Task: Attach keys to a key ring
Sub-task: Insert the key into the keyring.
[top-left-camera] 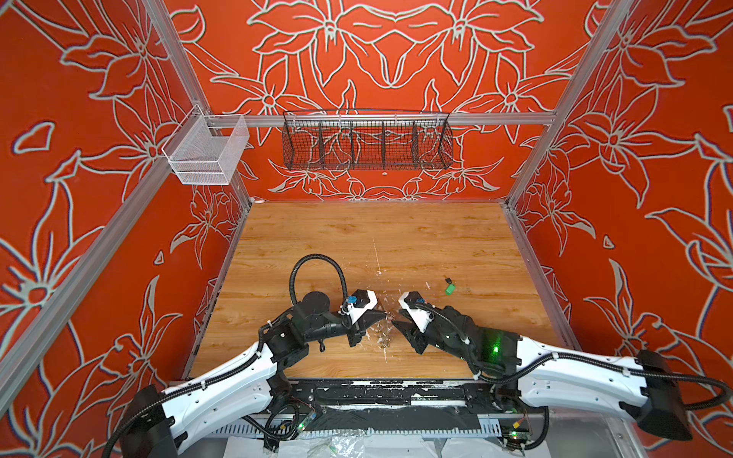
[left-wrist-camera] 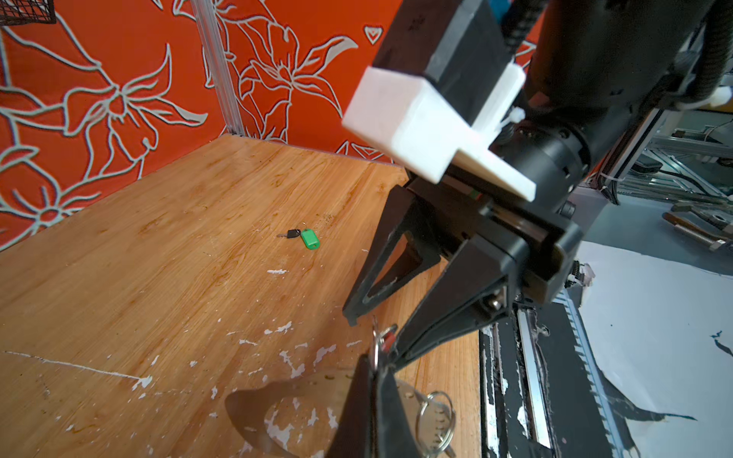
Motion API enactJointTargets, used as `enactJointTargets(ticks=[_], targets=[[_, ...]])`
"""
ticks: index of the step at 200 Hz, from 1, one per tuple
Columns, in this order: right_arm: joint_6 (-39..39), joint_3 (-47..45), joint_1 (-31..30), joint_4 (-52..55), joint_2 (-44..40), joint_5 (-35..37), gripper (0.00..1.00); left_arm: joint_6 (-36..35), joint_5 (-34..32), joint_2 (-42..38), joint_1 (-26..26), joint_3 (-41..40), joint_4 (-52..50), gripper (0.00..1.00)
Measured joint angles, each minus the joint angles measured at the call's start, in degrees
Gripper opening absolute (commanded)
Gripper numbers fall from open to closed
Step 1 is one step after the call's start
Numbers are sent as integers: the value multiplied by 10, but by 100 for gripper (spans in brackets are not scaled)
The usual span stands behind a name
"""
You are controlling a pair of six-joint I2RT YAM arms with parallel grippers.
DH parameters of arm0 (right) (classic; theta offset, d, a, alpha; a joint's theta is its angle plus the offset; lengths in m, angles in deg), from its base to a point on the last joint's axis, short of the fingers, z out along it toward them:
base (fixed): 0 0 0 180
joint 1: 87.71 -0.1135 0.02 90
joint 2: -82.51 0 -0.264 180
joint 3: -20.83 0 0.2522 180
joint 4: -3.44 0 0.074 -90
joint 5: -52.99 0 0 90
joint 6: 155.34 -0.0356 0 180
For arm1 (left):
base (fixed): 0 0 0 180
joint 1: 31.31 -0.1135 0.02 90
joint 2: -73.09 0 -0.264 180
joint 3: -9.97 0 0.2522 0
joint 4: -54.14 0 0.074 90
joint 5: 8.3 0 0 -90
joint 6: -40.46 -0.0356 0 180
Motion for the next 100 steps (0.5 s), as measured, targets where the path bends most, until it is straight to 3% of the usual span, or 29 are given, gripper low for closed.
enactJointTargets(ticks=[72,100], targets=[[24,0,0,-27,-34,-42,48,-2,15,9,0,1,-3,0],[32,0,0,-33,-23,-45,40,-4,29,12,0,2,-4,0]])
